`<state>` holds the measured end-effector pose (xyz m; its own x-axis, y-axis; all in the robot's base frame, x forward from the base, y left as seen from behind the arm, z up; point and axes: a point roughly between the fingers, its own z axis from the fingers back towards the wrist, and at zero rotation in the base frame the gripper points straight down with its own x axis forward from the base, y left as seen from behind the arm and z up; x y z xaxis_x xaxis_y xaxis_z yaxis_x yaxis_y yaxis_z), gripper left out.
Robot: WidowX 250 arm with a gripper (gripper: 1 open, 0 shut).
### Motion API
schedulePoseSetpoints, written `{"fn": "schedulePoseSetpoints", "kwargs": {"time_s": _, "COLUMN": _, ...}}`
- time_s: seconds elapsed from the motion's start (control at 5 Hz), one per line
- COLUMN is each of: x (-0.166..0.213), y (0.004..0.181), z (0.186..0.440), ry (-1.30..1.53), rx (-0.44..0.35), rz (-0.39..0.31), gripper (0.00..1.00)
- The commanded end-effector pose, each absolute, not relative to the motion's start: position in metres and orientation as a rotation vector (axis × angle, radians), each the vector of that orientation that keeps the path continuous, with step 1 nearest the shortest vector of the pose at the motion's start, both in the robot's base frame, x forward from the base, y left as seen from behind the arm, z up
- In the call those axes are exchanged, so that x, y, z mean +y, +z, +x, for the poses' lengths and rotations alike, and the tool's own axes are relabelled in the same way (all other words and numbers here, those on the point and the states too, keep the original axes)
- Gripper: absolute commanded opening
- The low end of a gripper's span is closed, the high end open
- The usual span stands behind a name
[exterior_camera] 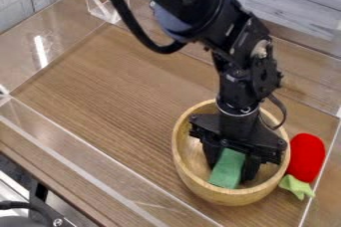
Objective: Remove the green block from the brown bowl and put it on the table
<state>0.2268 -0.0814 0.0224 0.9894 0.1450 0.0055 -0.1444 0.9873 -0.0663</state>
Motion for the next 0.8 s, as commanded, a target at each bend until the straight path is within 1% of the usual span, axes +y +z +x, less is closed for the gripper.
{"fn": "schedulePoseSetpoints", "kwargs": {"time_s": 0.0, "x": -0.077, "y": 0.039, "z": 0.232, "ry": 0.128, "rx": -0.044, "rz": -0.073, "gripper": 0.00}}
{"fn": "schedulePoseSetpoints", "kwargs": {"time_s": 0.2, "x": -0.071, "y": 0.047, "z": 0.235, "ry": 0.120, "rx": -0.054, "rz": -0.073, "gripper": 0.00}}
{"fn": "schedulePoseSetpoints", "kwargs": {"time_s": 0.4, "x": -0.063, "y": 0.063, "z": 0.238, "ry": 0.120, "rx": -0.079, "rz": -0.083, "gripper": 0.00}}
{"fn": "schedulePoseSetpoints", "kwargs": {"time_s": 0.6, "x": -0.052, "y": 0.087, "z": 0.245, "ry": 0.203, "rx": -0.110, "rz": -0.091, "gripper": 0.00}}
